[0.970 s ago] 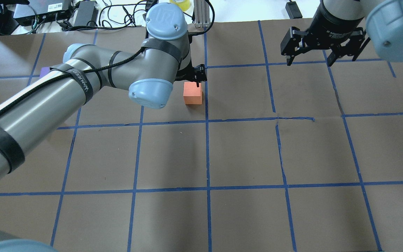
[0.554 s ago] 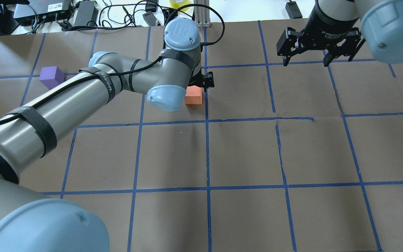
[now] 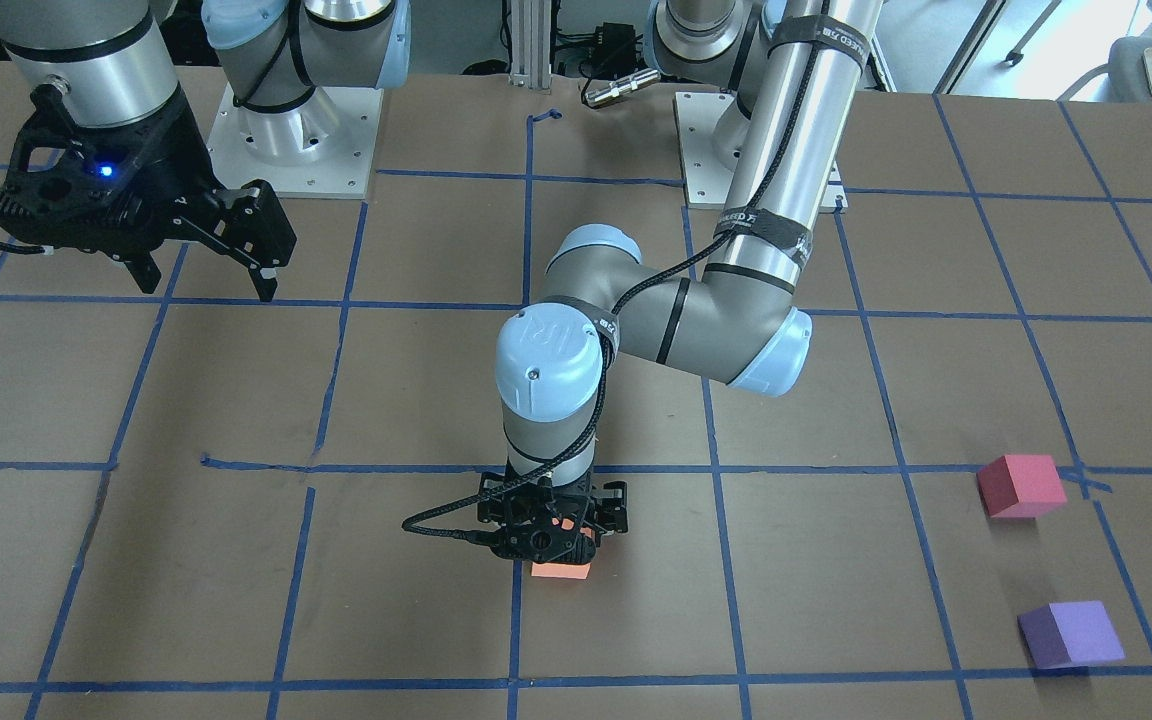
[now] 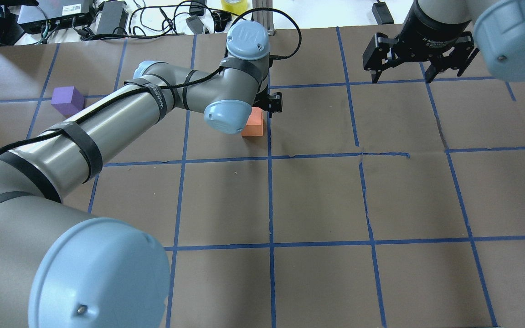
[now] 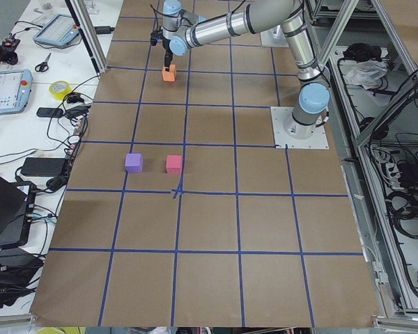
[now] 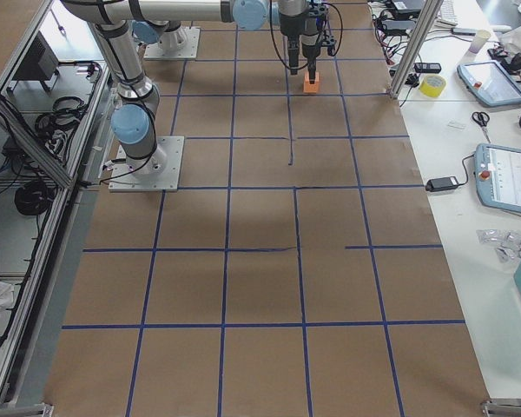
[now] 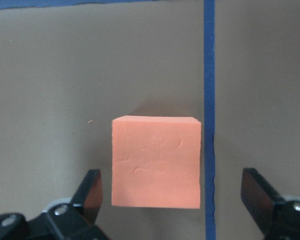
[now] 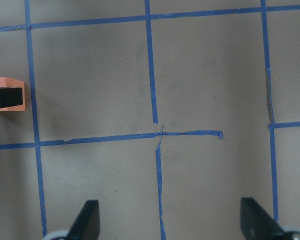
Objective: Arrange blocks in a line
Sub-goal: 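Move the left gripper over the orange cube and close on it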
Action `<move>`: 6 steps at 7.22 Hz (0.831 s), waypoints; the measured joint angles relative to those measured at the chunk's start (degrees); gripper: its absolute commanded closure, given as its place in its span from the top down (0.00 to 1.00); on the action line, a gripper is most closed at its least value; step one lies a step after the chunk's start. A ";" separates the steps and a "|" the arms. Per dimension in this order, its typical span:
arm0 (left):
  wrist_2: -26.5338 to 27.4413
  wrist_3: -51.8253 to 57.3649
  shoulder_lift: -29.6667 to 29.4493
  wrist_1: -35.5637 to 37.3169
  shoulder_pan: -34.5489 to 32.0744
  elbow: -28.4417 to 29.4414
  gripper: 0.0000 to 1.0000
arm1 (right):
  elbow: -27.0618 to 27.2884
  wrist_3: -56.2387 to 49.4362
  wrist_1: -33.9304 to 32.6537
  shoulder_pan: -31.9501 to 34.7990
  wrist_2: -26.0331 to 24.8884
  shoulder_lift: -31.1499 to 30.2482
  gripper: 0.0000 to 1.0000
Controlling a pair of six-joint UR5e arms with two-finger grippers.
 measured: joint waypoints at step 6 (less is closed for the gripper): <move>0.21 3.75 -1.47 -0.65 1.02 -0.09 0.99 | 0.19 0.18 -1.56 0.00 -1.21 0.37 1.00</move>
